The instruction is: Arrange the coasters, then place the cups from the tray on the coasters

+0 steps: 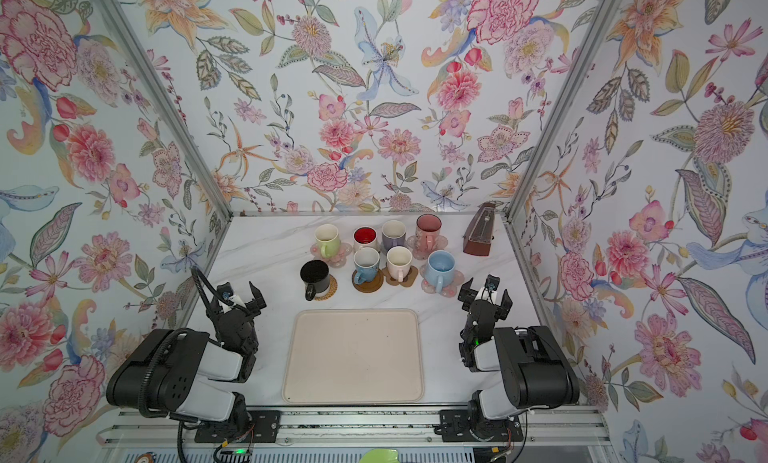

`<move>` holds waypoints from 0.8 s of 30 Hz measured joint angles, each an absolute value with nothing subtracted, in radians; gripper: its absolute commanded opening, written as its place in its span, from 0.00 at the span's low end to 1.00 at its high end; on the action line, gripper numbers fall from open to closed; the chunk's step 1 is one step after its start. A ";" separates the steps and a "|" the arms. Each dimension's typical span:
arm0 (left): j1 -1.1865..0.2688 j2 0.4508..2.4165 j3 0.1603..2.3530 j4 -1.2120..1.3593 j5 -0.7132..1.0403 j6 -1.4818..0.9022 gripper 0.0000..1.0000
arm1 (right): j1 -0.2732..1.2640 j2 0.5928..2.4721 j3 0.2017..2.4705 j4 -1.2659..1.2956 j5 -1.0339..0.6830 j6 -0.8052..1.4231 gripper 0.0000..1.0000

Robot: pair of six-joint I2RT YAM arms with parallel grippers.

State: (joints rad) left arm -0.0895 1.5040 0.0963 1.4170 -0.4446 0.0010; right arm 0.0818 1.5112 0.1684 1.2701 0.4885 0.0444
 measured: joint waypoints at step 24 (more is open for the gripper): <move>-0.078 1.592 0.183 1.362 -0.338 0.029 0.99 | 0.049 1.571 0.185 1.322 0.421 0.048 0.99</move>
